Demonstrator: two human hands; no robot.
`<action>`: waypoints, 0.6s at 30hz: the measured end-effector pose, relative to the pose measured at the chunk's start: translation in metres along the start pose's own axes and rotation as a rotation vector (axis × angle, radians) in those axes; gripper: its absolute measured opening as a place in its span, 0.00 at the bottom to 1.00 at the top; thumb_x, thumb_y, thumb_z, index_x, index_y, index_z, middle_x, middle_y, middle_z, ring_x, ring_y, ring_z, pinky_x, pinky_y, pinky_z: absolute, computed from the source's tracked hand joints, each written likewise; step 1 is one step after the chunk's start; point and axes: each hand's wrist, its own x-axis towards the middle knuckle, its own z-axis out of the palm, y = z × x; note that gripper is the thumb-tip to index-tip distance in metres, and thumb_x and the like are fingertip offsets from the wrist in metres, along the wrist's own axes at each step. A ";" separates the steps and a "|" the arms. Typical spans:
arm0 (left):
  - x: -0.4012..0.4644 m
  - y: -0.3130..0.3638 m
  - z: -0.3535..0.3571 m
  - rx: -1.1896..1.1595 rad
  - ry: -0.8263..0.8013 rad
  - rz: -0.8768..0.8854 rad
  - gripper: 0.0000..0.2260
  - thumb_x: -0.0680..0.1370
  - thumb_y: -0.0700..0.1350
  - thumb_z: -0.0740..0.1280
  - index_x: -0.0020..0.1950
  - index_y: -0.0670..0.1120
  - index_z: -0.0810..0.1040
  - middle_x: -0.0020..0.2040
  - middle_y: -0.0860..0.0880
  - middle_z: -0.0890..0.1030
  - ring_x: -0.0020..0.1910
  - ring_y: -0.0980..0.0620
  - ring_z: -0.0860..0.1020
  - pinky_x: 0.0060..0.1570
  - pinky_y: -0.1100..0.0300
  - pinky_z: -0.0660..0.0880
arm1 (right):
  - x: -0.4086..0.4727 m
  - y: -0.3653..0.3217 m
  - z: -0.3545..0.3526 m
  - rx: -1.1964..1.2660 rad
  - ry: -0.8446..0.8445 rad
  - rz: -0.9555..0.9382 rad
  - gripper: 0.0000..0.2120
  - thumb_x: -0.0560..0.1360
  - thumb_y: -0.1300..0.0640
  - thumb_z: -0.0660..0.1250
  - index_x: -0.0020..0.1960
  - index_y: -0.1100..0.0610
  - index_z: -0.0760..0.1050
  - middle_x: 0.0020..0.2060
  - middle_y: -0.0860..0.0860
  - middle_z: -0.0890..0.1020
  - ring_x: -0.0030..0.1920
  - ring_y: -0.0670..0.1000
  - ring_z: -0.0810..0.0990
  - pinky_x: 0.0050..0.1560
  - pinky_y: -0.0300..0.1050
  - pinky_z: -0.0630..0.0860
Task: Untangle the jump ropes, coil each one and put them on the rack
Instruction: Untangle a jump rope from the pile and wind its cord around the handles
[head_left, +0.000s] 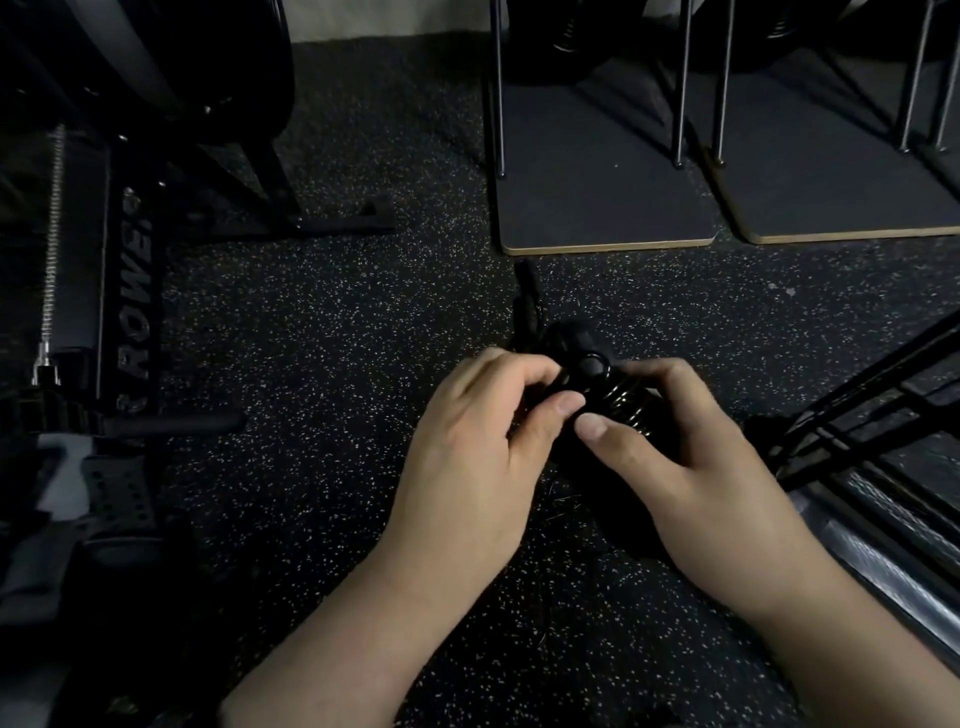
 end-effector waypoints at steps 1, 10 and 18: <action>-0.001 0.000 0.000 0.011 0.016 0.000 0.15 0.81 0.55 0.61 0.59 0.48 0.81 0.53 0.57 0.80 0.54 0.59 0.77 0.56 0.67 0.73 | 0.000 -0.001 -0.001 -0.010 0.004 -0.008 0.17 0.68 0.36 0.70 0.55 0.35 0.75 0.46 0.39 0.86 0.43 0.43 0.86 0.44 0.46 0.78; -0.003 0.001 0.002 -0.054 0.090 -0.042 0.14 0.81 0.54 0.64 0.58 0.48 0.84 0.52 0.58 0.82 0.55 0.61 0.79 0.57 0.71 0.73 | -0.003 0.000 0.005 0.037 0.109 0.012 0.22 0.64 0.33 0.70 0.54 0.38 0.70 0.38 0.43 0.84 0.34 0.48 0.81 0.34 0.52 0.77; -0.006 0.000 0.006 -0.021 0.089 -0.052 0.14 0.81 0.56 0.63 0.58 0.49 0.83 0.52 0.60 0.81 0.54 0.60 0.78 0.55 0.70 0.73 | -0.004 -0.006 0.007 -0.025 0.107 0.021 0.09 0.74 0.42 0.72 0.50 0.38 0.74 0.47 0.42 0.85 0.39 0.62 0.84 0.35 0.62 0.81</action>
